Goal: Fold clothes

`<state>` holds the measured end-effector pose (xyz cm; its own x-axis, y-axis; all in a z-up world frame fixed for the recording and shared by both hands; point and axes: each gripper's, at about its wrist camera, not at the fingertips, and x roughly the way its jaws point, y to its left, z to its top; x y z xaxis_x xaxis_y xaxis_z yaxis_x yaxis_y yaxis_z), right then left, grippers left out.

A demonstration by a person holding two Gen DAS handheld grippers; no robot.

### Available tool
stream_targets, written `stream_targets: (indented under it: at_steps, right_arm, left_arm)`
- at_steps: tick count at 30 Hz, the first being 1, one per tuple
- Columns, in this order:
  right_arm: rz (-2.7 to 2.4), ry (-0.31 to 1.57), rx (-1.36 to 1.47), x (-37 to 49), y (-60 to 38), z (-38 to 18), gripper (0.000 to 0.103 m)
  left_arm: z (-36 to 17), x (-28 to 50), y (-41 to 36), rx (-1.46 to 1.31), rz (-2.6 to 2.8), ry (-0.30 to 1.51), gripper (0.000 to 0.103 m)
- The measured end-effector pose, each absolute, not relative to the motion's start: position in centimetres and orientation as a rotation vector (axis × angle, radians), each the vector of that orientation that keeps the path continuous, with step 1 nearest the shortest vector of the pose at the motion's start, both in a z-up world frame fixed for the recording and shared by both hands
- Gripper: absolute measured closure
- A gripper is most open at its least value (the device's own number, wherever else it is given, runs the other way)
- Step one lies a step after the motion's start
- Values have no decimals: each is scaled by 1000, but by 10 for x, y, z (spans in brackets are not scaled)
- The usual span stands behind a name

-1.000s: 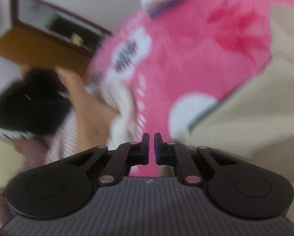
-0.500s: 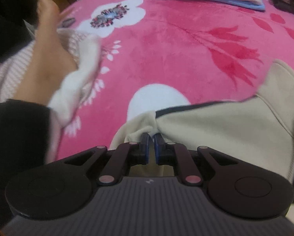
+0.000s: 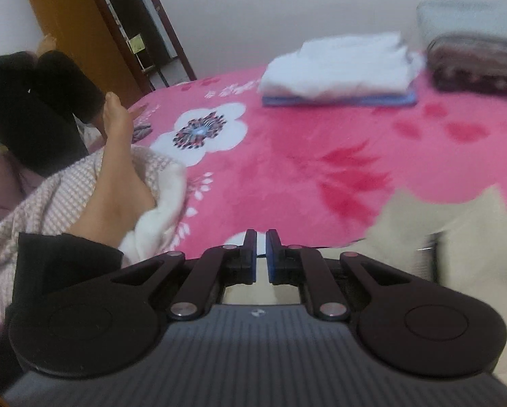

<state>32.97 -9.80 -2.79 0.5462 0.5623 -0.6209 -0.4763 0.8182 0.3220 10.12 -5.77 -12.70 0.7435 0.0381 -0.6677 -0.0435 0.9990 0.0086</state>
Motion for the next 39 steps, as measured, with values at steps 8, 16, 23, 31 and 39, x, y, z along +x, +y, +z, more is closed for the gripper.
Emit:
stream_targets:
  at_steps: [8, 16, 23, 31, 39]
  right_arm:
    - [593, 860, -70, 276, -165, -38, 97]
    - [371, 936, -212, 251, -208, -109, 99]
    - [272, 798, -117, 219, -259, -83, 97]
    - [126, 786, 166, 199, -342, -125, 100]
    - [113, 699, 264, 181, -363, -117, 98]
  left_arm:
    - [-130, 102, -57, -16, 48, 737, 35]
    - [-131, 100, -59, 23, 38, 724, 35]
    - [-130, 98, -60, 38, 28, 729, 35]
    - [-132, 95, -66, 121, 19, 703, 32]
    - [-109, 96, -67, 176, 39, 689, 31]
